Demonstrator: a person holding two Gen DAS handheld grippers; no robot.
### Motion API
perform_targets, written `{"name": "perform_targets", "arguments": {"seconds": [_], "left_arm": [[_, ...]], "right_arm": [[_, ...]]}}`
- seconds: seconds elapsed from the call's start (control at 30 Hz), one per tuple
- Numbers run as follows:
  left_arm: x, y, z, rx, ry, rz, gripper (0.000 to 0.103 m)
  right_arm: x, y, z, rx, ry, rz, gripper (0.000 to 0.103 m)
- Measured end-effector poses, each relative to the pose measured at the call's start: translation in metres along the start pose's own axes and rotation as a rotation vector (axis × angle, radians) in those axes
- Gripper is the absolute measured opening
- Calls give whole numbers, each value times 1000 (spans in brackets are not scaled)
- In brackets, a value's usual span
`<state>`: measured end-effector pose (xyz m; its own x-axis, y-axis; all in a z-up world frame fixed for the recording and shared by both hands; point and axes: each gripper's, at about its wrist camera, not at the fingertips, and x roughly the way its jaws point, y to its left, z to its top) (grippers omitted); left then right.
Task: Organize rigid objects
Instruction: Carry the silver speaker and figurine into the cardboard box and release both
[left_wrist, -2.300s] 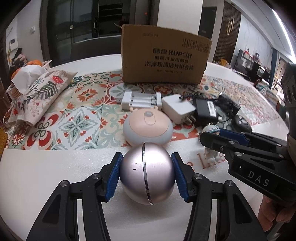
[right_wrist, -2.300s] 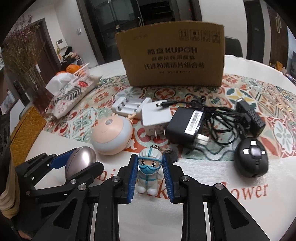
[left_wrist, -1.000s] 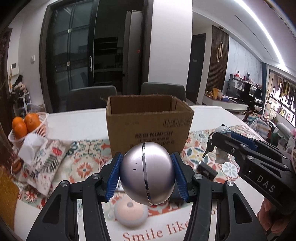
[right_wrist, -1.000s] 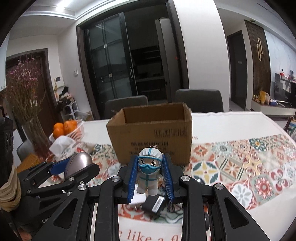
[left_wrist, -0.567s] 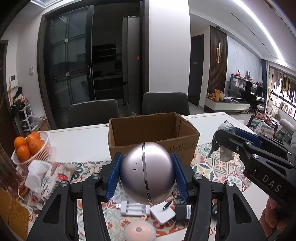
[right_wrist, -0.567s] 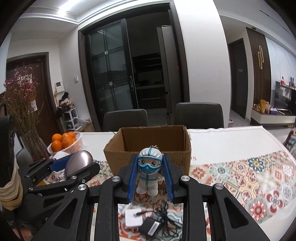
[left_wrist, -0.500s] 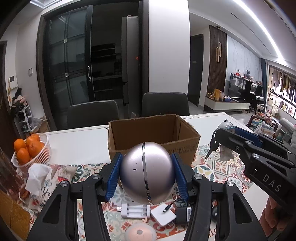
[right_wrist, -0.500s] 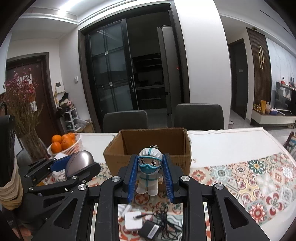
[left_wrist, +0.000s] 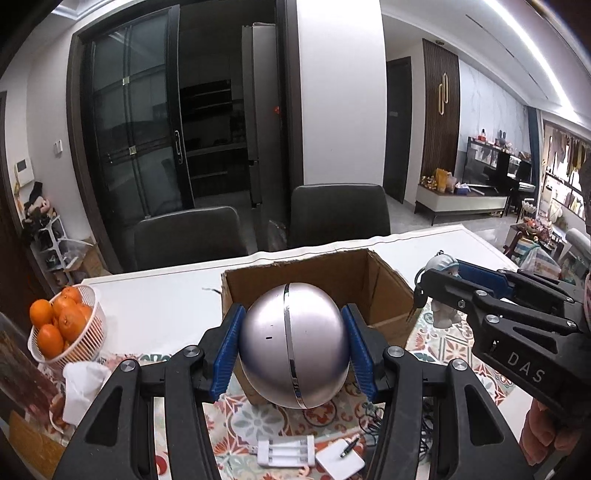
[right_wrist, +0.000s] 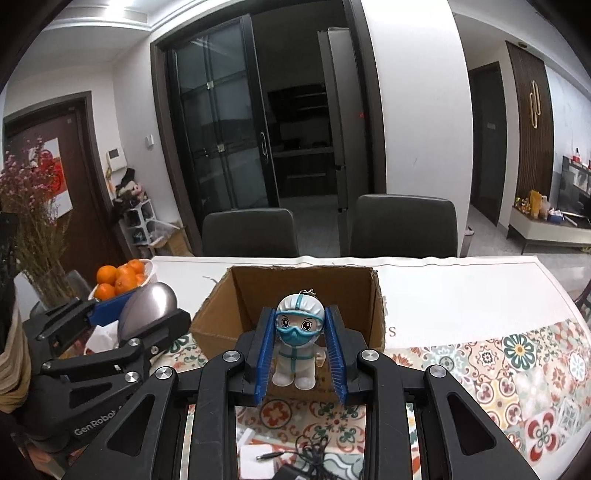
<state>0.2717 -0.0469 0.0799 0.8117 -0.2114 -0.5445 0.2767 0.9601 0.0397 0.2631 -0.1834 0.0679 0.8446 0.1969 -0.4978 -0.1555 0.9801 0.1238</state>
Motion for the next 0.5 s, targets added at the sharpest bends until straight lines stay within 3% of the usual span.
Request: {"name": "perform_targets", "arguments": {"seconds": [0.5], "left_arm": [[70, 17, 36, -38, 157, -3, 53]], "right_arm": [[66, -18, 32, 12, 131, -14, 28]]}}
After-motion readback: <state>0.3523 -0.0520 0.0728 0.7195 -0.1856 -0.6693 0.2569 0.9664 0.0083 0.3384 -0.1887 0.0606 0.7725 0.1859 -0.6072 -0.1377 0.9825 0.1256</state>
